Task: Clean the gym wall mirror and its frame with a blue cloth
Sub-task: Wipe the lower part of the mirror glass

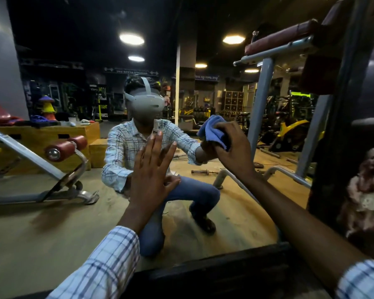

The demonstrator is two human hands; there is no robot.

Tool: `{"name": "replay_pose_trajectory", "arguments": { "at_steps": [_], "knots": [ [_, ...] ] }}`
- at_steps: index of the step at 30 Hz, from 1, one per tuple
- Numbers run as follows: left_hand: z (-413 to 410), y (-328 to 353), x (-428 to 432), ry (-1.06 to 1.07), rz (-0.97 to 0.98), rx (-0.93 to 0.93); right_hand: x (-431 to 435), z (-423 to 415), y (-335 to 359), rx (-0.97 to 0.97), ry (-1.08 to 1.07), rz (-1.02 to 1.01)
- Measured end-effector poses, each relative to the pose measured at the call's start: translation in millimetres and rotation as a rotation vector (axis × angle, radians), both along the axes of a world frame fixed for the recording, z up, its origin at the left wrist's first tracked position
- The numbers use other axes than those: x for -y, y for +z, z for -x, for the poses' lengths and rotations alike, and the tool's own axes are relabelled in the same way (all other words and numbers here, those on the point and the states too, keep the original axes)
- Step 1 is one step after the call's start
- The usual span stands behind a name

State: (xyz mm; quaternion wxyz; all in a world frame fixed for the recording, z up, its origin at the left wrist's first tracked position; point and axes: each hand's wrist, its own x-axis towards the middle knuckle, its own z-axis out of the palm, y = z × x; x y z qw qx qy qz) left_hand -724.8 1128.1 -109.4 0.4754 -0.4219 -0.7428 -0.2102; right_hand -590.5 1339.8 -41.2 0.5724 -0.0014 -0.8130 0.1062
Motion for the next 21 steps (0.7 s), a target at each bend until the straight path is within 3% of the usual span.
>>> {"name": "replay_pose_trajectory", "arguments": {
  "at_steps": [12, 21],
  "knots": [
    [1.0, -3.6, -4.1, -0.005, -0.016, 0.004, 10.1, -3.1, -13.9, -0.012, 0.016, 0.104],
    [2.7, -5.0, -3.4, -0.003, -0.010, 0.003, -1.2, 5.5, -15.2, -0.061, 0.036, 0.046]
  ]
}}
